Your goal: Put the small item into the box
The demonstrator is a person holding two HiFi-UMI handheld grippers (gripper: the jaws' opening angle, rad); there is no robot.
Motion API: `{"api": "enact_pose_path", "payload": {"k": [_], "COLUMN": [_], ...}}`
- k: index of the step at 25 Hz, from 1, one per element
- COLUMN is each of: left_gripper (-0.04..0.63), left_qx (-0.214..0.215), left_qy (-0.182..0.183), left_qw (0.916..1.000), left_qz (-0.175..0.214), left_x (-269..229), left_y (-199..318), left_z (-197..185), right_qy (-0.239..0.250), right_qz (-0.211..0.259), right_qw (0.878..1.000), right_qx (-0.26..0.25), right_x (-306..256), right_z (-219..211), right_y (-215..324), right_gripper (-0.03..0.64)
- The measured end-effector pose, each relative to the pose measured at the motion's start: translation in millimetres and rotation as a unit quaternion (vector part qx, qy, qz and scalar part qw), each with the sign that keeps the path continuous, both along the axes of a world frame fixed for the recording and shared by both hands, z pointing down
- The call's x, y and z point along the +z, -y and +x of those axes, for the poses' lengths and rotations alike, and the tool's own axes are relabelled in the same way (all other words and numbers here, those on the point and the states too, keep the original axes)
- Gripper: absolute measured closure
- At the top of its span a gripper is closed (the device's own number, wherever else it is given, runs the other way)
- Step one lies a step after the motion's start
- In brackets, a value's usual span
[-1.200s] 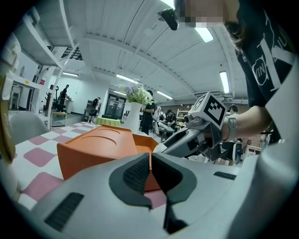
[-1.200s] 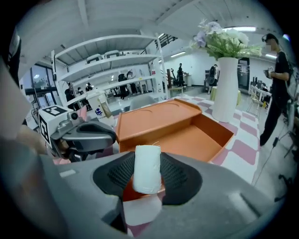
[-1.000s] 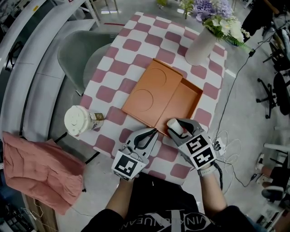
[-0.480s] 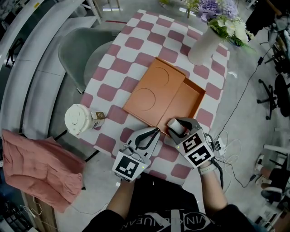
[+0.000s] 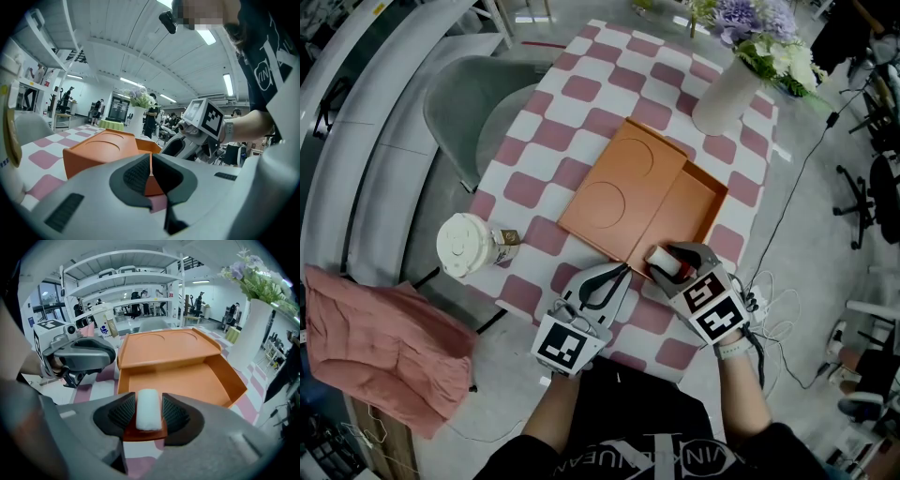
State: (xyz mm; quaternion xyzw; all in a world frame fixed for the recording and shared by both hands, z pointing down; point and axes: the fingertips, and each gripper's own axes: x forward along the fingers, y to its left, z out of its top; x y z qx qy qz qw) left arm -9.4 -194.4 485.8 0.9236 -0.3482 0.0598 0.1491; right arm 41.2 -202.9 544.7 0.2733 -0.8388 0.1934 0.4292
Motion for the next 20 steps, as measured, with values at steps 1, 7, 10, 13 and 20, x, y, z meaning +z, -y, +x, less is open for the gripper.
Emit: {"api": "enact_pose_path", "payload": {"k": [1,7,10,13,20], "left_gripper": [0.575,0.575,0.575,0.575,0.575], "left_qx": [-0.001,-0.003,-0.002,-0.001,0.001], "left_qy": [0.0,-0.003,-0.002,-0.003,-0.004], "left_qw": [1.0,1.0,1.0,1.0,1.0], "left_qz": [-0.001,-0.009,-0.008,-0.007,-0.004], "left_x": [0.4,4.6,4.6,3.3,2.5], "left_y": [-0.6,-3.6,-5.6,-8.0,-14.0], "left_z": [-0.3,0.2,1.0,2.7,9.3], "right_qy": [0.001,0.017,0.032,0.042,0.103], "right_qz": [0.0,0.004,0.008,0.018,0.039], "right_qw": [1.0,1.0,0.999,0.998,0.992], "right_qx": [0.0,0.01,0.02,0.032,0.065], "right_x": [-0.1,-2.5,-6.4,-11.0,-28.5], "right_z": [0.1,0.6,1.6,4.8,10.8], "right_y": [0.0,-0.3,-0.5,-0.3,-2.0], "right_gripper": [0.448,0.448,0.448,0.448,0.45]}}
